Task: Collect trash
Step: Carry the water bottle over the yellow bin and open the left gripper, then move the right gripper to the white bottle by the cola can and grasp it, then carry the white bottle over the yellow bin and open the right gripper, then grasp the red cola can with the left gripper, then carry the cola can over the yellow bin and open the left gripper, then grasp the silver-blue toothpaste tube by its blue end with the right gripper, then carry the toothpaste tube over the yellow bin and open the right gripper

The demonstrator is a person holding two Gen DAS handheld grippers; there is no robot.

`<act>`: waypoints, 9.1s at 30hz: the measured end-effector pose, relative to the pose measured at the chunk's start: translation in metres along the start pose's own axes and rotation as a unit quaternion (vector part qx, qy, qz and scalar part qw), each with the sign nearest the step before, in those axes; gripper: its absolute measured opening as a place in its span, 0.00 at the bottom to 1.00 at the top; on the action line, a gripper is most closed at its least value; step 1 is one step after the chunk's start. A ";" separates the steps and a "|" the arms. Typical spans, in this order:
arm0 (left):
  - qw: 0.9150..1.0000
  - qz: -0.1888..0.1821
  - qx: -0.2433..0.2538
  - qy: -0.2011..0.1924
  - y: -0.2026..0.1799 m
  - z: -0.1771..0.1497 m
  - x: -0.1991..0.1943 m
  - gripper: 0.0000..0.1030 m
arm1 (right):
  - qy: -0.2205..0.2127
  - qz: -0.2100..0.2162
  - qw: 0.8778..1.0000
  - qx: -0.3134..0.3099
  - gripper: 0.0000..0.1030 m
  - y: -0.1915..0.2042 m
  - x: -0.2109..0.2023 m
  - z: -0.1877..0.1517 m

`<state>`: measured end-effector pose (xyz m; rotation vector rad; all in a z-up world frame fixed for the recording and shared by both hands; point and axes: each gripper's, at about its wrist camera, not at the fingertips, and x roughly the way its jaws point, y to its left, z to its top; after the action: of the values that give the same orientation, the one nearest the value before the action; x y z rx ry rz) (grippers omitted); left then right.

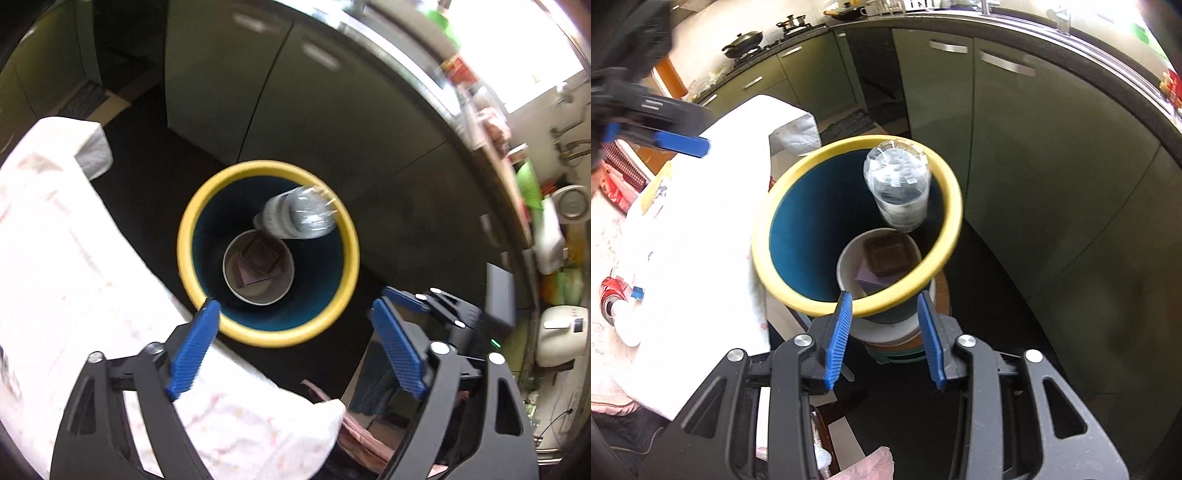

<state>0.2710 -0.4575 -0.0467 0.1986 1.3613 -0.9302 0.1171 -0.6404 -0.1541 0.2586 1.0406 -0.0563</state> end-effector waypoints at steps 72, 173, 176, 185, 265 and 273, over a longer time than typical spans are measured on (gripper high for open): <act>0.946 0.103 -0.119 -0.284 0.161 -0.404 -0.192 0.95 | 0.043 0.140 0.940 -0.309 0.44 0.260 -0.006 0.042; 0.912 0.143 0.383 0.031 0.096 -0.246 -0.099 0.53 | 0.027 0.034 0.997 -0.060 0.62 0.136 0.009 0.001; 0.904 0.139 0.404 0.029 0.075 -0.218 -0.085 0.53 | 0.013 0.020 0.999 -0.046 0.62 0.116 -0.001 -0.004; 0.889 0.106 0.444 0.040 0.008 -0.106 -0.010 0.53 | -0.012 0.004 0.999 0.030 0.62 0.034 -0.014 -0.019; 0.934 0.251 0.003 -0.254 0.162 -0.383 -0.163 0.95 | -0.037 0.052 0.994 -0.085 0.23 0.247 0.003 0.019; 0.935 0.252 0.018 -0.248 0.151 -0.373 -0.155 0.95 | -0.024 -0.025 0.999 0.020 0.24 0.131 0.025 0.046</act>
<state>0.1056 -0.0598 -0.0599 0.3019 0.7676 -0.5193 0.1904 -0.5226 -0.1292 0.2655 0.9989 -0.1274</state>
